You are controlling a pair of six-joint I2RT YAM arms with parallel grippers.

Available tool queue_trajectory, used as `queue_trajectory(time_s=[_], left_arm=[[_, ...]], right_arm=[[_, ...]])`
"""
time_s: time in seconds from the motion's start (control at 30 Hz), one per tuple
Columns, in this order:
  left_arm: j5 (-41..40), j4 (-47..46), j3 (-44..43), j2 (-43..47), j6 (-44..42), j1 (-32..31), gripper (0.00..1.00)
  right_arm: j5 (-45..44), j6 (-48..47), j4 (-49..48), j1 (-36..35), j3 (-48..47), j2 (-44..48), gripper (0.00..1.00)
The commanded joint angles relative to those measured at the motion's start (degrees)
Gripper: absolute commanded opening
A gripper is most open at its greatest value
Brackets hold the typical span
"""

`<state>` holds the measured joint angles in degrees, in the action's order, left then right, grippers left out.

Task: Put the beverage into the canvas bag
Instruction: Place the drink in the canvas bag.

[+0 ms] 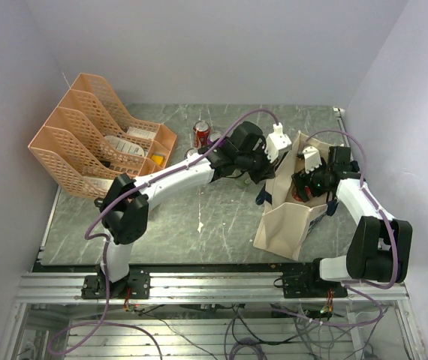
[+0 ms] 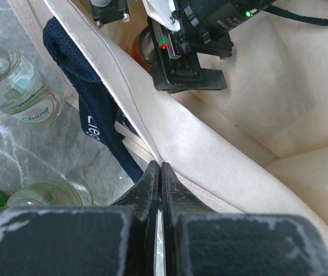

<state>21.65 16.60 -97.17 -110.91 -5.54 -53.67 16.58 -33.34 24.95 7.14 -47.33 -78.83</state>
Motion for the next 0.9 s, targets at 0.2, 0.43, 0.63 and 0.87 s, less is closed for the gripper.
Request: queue_trajectory(time_s=[0.2, 0.43, 0.63, 0.87], left_arm=[[0.29, 0.36, -2.19, -1.75, 1.28, -0.73, 0.07], [0.38, -0.01, -2.85, -2.59, 2.82, -0.88, 0.07], [0.04, -0.58, -2.73, -2.68, 4.60, -0.87, 0.07], [-0.58, -0.52, -2.61, -2.79, 4.49, -0.77, 0.07]], right_arm=[[-0.93, -0.22, 1.35, 1.48, -2.59, 1.31, 0.88], [1.36, -0.04, 2.95, 1.14, -4.92, 2.47, 0.89], [1.40, 0.16, 3.80, 0.87, -6.76, 3.71, 0.89], [1.56, 1.43, 5.98, 0.78, -11.05, 5.32, 0.89]])
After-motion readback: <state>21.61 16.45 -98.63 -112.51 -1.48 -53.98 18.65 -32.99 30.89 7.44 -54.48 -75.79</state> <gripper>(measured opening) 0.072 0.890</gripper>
